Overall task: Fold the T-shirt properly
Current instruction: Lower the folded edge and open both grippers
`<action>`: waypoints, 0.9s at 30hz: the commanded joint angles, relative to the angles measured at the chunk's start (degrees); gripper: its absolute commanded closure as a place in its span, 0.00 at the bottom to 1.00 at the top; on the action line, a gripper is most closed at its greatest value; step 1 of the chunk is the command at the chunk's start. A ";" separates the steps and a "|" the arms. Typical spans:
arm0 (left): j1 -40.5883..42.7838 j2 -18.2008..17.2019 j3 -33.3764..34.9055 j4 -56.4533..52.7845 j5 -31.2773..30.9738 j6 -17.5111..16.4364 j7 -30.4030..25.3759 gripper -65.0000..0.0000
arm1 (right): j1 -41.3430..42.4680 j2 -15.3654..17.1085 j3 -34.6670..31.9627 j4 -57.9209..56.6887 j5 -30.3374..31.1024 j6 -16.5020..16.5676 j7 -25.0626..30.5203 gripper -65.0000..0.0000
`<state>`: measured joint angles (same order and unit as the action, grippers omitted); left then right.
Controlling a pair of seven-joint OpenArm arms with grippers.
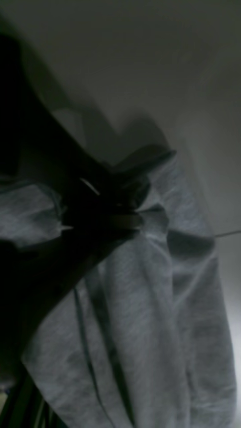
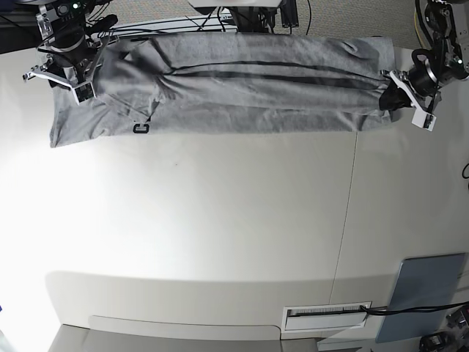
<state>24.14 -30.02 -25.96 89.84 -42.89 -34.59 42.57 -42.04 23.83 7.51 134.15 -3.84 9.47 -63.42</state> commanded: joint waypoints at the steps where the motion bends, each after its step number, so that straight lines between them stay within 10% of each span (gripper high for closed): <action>1: -0.02 -1.29 -0.48 0.81 -0.61 0.00 -0.24 1.00 | -0.20 0.74 0.55 0.85 -0.76 -0.22 0.24 0.66; 12: -0.07 -1.44 -0.72 0.81 -0.68 -0.02 -0.55 0.99 | 0.33 0.76 0.52 0.85 -0.68 -1.01 1.29 0.66; 19: -0.02 -1.44 -3.41 0.81 -0.81 -0.02 -0.04 0.53 | 0.33 0.76 0.52 0.85 -0.20 -1.01 2.43 0.66; 27: -0.04 -1.29 -3.48 -2.80 3.58 1.11 -0.39 0.50 | 0.31 0.76 0.52 0.85 -0.07 -1.01 2.58 0.66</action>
<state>24.12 -30.15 -28.91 86.41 -38.98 -33.30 42.78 -41.56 23.92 7.51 134.15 -3.33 8.95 -61.87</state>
